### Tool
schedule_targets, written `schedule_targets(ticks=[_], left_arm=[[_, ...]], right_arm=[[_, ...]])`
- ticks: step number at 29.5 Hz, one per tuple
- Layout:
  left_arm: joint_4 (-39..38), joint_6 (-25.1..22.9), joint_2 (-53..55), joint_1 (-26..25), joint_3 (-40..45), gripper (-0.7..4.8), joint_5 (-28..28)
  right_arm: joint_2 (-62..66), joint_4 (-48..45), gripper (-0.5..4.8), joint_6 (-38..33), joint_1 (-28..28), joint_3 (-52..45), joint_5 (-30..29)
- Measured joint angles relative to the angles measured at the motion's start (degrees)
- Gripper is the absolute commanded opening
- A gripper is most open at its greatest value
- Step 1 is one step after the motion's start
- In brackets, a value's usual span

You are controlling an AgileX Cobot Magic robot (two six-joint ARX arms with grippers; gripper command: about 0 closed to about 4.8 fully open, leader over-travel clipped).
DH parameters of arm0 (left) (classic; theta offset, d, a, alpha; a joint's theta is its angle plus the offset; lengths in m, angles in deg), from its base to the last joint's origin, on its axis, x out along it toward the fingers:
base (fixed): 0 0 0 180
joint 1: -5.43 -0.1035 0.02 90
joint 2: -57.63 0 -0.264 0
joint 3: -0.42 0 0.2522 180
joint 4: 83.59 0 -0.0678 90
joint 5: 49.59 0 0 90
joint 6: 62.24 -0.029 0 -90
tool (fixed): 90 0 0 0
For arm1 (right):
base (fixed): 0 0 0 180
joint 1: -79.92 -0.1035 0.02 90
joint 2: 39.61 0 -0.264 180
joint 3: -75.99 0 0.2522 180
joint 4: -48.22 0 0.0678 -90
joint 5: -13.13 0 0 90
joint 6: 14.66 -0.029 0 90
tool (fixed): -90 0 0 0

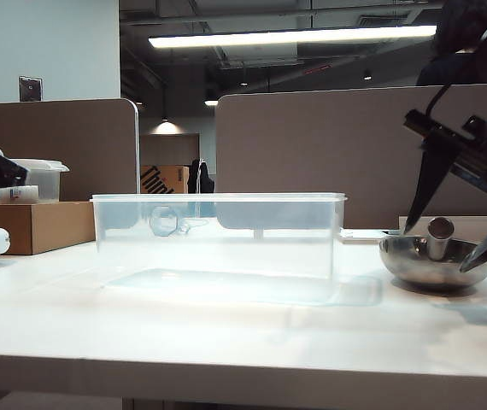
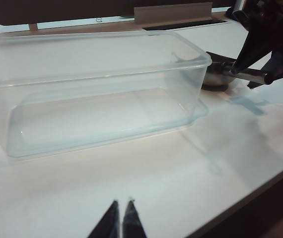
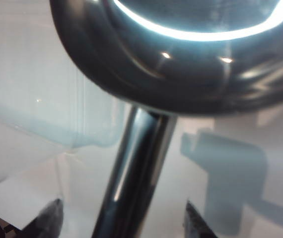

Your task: Pick up the metal ice scoop from the table and place it inside the transparent plastic box.

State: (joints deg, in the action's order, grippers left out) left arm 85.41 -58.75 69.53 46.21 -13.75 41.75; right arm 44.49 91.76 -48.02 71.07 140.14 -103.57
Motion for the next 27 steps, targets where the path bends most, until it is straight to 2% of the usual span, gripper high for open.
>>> schedule_targets(ticks=[4, 5, 6, 13, 15, 17, 20, 23, 27], left_arm=[[0.0, 0.0, 0.0, 0.0, 0.0, 0.21, 0.0], [0.0, 0.0, 0.0, 0.0, 0.0, 0.21, 0.0], [0.0, 0.0, 0.0, 0.0, 0.0, 0.21, 0.0], [0.0, 0.0, 0.0, 0.0, 0.0, 0.21, 0.0], [0.0, 0.0, 0.0, 0.0, 0.0, 0.21, 0.0], [0.0, 0.0, -0.1, 0.0, 0.0, 0.21, 0.0], [0.0, 0.0, -0.6, 0.0, 0.0, 0.21, 0.0], [0.0, 0.0, -2.3, -1.4, 0.0, 0.21, -0.3], [0.0, 0.0, -5.2, -10.0, 0.0, 0.21, -0.2]], right_arm=[[2.3, -1.6, 1.12, -0.5, -0.1, 0.0, 0.1], [2.4, -1.8, 0.35, -0.6, -0.1, 0.0, 0.1], [2.4, -1.8, -0.09, -1.2, -0.1, 0.0, 0.2], [2.5, -4.3, -0.09, 0.7, -0.2, 0.1, -0.6], [1.4, -2.6, -0.09, 2.5, -0.2, 0.9, 0.9], [-0.5, 2.8, -0.09, 6.9, -0.1, 4.9, 3.9], [-0.7, 14.9, -0.09, 17.2, -0.1, 16.6, 10.5], [-0.7, 20.6, -0.09, 23.7, -0.1, 27.0, 12.2], [-0.7, 20.9, -0.09, 33.1, -2.7, 37.5, 12.0]])
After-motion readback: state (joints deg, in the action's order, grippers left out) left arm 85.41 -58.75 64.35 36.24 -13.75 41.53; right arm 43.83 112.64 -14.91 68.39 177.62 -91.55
